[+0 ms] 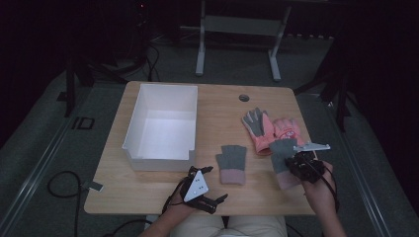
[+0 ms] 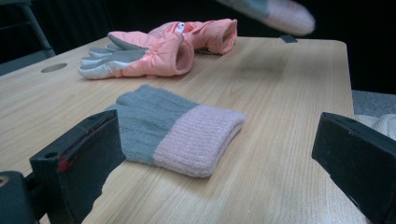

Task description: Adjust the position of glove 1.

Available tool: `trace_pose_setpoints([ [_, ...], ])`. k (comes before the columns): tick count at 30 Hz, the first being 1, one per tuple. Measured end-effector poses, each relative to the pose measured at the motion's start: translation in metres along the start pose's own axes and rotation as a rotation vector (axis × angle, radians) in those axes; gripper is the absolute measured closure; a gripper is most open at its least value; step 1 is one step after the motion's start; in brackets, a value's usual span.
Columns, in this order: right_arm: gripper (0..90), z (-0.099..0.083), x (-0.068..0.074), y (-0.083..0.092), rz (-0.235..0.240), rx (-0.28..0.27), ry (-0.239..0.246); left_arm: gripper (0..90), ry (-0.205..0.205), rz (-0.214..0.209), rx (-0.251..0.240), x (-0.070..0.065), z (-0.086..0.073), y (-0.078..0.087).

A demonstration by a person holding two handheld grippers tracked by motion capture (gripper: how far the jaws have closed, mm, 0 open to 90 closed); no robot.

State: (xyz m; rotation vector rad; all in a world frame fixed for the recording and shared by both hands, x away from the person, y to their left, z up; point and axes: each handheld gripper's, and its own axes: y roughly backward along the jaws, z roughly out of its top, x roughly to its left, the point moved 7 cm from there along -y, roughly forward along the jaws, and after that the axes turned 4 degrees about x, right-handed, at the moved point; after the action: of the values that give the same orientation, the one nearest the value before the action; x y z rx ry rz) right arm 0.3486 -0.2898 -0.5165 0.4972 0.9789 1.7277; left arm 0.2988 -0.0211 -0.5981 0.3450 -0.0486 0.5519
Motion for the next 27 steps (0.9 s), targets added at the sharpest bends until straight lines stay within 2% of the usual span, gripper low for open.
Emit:
trace_pose_setpoints([
  [1,85.3,-0.002,0.000,-0.003,0.005,0.008,-0.023,1.5,0.004,0.000,0.000,0.000,0.000,0.000],
  [4,85.3,-0.009,-0.003,-0.010,-0.020,0.021,-0.085,1.5,0.005,-0.002,-0.003,0.000,0.000,0.000],
  [5,85.3,-0.009,-0.003,-0.010,-0.020,0.021,-0.085,1.5,0.005,-0.002,-0.003,0.000,0.000,0.000],
  [7,85.3,-0.017,-0.005,-0.017,-0.024,0.033,-0.149,1.5,0.000,-0.002,0.001,0.000,0.000,0.000],
  [9,85.3,-0.024,-0.003,-0.024,-0.024,0.037,-0.192,1.5,0.007,-0.004,-0.003,0.001,-0.001,0.001],
  [11,85.3,-0.032,-0.003,-0.033,-0.040,0.055,-0.206,1.5,0.018,-0.006,-0.007,0.003,-0.001,0.002],
  [13,85.2,-0.037,-0.002,-0.042,-0.016,0.064,-0.258,1.4,0.018,-0.006,-0.007,0.003,-0.001,0.002],
  [15,85.2,-0.042,-0.003,-0.050,-0.024,0.077,-0.285,1.4,0.013,-0.004,-0.006,0.002,-0.001,0.002],
  [20,84.7,-0.049,-0.003,-0.066,-0.052,0.102,-0.300,1.5,0.017,-0.006,-0.009,0.002,-0.001,0.002],
  [27,83.8,-0.051,-0.003,-0.067,-0.063,0.077,-0.320,1.5,0.003,-0.006,-0.004,0.001,-0.001,0.002],
])
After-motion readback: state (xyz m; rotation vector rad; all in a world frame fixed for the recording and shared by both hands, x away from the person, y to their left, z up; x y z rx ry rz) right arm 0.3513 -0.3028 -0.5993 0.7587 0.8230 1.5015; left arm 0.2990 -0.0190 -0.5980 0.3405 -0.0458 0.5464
